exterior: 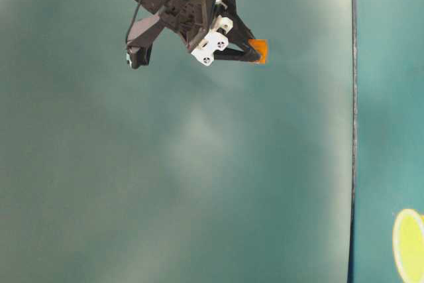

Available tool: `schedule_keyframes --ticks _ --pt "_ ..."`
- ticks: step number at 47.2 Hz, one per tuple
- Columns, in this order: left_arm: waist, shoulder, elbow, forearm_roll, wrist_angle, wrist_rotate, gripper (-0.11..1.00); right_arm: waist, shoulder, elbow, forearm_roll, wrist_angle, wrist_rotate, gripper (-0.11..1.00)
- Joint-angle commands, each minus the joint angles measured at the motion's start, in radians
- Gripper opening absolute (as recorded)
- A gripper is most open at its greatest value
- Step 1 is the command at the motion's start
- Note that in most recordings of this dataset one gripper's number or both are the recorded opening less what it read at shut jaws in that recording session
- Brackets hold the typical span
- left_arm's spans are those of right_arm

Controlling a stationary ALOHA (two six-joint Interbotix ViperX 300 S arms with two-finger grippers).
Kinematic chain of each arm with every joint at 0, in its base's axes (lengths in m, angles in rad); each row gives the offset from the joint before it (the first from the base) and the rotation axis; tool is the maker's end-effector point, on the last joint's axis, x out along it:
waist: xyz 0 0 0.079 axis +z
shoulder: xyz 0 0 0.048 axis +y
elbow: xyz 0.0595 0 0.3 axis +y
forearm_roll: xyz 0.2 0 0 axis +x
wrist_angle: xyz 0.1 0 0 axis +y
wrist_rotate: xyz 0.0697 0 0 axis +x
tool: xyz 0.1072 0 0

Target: Move the block backward with right arm.

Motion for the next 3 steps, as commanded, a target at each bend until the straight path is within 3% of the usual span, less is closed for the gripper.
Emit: schedule_keyframes --ticks 1,3 --pt "-0.002 0.002 -0.031 0.002 -0.005 0.002 0.00 -0.005 -0.014 -0.020 -0.002 -0.009 0.002 0.41" --pt "-0.002 0.003 -0.031 0.002 -0.005 0.002 0.00 -0.005 -0.014 -0.020 -0.002 -0.009 0.003 0.41"
